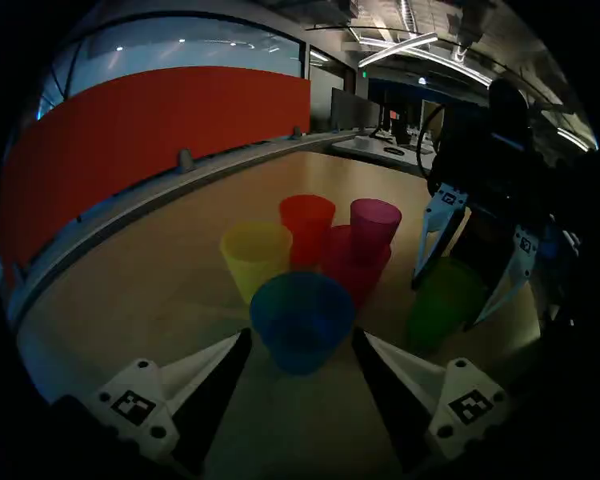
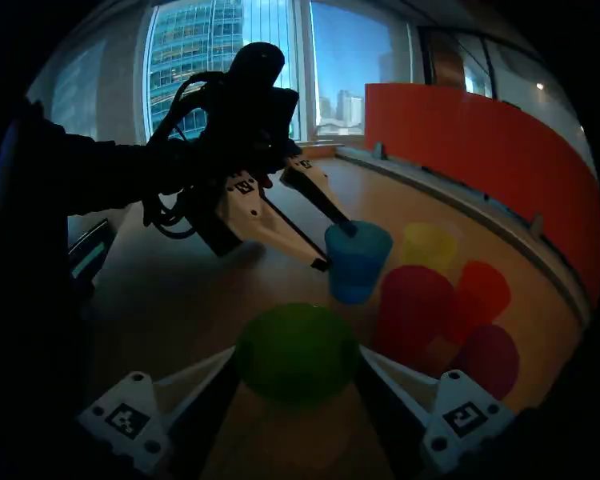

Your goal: Pour water

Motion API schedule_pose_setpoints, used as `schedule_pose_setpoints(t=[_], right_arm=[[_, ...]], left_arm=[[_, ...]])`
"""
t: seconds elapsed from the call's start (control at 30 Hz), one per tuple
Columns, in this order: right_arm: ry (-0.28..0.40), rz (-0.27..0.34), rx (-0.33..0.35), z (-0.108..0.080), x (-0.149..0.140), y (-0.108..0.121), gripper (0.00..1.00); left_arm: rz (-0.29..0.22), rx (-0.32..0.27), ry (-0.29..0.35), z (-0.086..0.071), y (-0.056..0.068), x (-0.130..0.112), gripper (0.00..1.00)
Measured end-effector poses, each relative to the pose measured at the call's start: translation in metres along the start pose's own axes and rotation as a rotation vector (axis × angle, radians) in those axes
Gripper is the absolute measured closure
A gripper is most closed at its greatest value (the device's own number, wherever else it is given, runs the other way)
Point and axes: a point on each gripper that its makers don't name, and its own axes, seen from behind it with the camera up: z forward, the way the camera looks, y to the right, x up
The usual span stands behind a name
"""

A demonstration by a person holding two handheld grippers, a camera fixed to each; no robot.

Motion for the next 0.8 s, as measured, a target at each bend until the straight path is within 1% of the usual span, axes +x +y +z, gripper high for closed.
schedule_pose_setpoints(t=[0.3, 0.73, 0.8], right_arm=[[0.001, -0.007, 0.001, -0.002, 0.002, 0.001, 0.08], [0.001, -0.009, 0.000, -0.004, 0.001, 0.001, 0.08], [0.001, -0.010, -0.002, -0.004, 0.000, 0.001, 0.08]], left_arm=[[0.000, 0.002, -0.001, 0.008, -0.001, 0.002, 0.07], [-0.001, -0.003, -0.002, 0.016, 0.003, 0.005, 0.07], [-0.002, 0.000, -0.001, 0.017, 0.003, 0.005, 0.09]])
